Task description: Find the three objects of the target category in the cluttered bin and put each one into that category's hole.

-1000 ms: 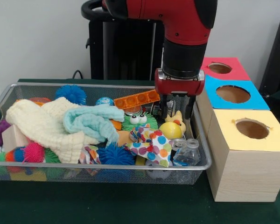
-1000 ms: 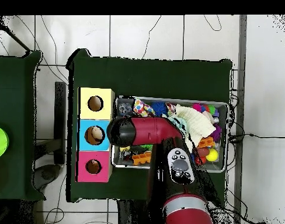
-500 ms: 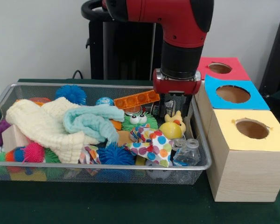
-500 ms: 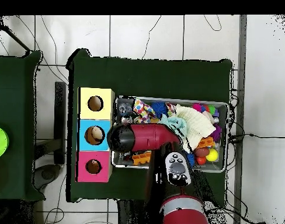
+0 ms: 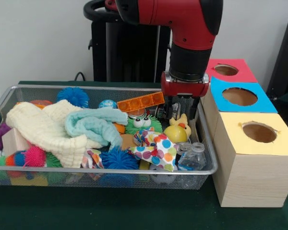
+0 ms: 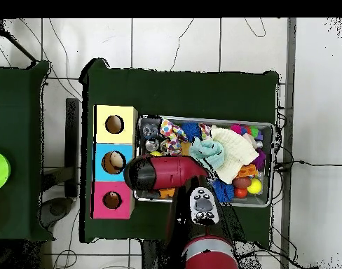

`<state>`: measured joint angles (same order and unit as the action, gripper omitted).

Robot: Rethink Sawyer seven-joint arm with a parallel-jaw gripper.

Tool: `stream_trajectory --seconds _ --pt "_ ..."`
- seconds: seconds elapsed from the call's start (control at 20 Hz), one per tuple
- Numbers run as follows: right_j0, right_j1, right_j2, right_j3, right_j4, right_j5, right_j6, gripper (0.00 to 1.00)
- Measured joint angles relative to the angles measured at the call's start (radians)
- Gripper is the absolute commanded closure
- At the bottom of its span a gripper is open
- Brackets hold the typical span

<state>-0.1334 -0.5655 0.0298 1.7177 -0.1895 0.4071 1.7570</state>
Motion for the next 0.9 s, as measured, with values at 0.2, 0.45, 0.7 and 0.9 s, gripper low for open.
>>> stream_trajectory --seconds 0.2,0.45,0.7,0.9 --pt "0.014 0.016 -0.012 0.002 0.000 -0.028 0.000 0.00" --pt "0.025 0.040 -0.028 0.002 0.000 -0.069 0.000 0.00" --pt "0.039 0.065 -0.052 0.002 0.000 -0.108 0.000 0.00" --pt "0.045 0.082 -0.060 0.002 0.000 -0.116 0.000 0.00"
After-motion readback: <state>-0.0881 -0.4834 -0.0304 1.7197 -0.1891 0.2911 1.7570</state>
